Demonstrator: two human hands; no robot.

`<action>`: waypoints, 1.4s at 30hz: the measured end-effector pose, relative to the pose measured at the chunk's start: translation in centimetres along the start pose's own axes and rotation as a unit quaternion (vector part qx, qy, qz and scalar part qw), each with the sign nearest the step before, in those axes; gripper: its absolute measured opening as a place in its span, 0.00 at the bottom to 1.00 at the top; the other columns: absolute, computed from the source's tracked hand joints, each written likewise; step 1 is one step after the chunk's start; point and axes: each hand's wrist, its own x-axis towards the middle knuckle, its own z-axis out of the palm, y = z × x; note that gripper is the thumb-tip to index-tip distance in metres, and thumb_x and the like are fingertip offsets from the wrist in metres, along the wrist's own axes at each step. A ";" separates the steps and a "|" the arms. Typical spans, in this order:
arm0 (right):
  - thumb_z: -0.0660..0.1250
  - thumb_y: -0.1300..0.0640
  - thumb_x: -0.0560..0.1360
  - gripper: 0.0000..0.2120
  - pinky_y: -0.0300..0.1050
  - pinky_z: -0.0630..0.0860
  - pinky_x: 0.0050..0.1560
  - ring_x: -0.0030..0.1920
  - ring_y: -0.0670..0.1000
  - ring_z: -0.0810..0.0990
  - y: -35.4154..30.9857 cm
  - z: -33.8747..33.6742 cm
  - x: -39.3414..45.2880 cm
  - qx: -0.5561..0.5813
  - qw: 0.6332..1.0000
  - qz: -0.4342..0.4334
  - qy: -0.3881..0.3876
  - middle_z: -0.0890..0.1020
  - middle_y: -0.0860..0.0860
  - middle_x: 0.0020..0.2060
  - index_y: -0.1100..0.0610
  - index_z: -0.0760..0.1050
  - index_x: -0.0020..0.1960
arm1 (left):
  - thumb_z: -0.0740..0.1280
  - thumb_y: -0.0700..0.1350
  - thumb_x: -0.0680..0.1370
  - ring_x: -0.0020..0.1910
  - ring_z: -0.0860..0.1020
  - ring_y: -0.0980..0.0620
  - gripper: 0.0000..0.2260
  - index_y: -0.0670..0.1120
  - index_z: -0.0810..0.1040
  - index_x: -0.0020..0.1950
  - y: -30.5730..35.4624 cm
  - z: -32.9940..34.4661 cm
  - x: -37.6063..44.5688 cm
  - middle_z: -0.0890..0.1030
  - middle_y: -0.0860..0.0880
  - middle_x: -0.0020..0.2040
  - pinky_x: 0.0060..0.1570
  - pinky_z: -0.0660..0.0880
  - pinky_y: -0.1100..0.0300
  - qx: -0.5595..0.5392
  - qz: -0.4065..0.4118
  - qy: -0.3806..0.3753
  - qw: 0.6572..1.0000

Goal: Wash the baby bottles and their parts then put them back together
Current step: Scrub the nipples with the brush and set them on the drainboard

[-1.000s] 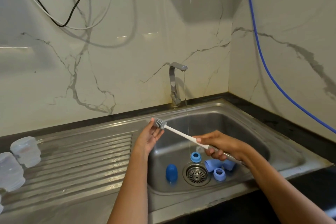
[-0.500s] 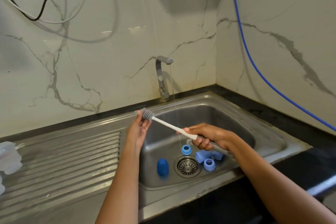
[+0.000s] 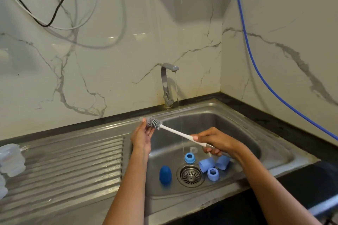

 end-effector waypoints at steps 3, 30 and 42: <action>0.66 0.48 0.77 0.09 0.35 0.60 0.20 0.22 0.45 0.62 -0.2 0.0 -0.2 0.006 1.000 0.018 -0.015 0.72 0.50 0.25 0.48 0.83 0.52 | 0.62 0.39 0.80 0.57 0.76 0.46 0.04 0.41 0.76 0.49 0.1 0.1 -0.2 0.79 0.44 0.47 0.66 0.70 0.51 -0.010 -0.006 0.005 1.000; 0.61 0.54 0.81 0.14 0.35 0.65 0.24 0.22 0.41 0.66 -1.3 3.5 0.3 -0.115 0.985 -0.088 0.091 0.70 0.51 0.26 0.48 0.74 0.65 | 0.67 0.29 0.73 0.37 0.82 0.53 0.17 0.32 0.74 0.61 0.4 -1.1 -0.1 0.84 0.47 0.33 0.50 0.79 0.60 0.014 0.002 0.017 1.000; 0.60 0.54 0.81 0.15 0.31 0.65 0.25 0.24 0.41 0.68 -1.9 4.8 1.2 -0.219 0.964 -0.101 0.108 0.70 0.46 0.28 0.50 0.74 0.66 | 0.69 0.27 0.71 0.31 0.83 0.55 0.16 0.29 0.76 0.58 -0.3 -0.4 -0.2 0.81 0.36 0.49 0.35 0.81 0.65 0.023 0.099 0.076 0.992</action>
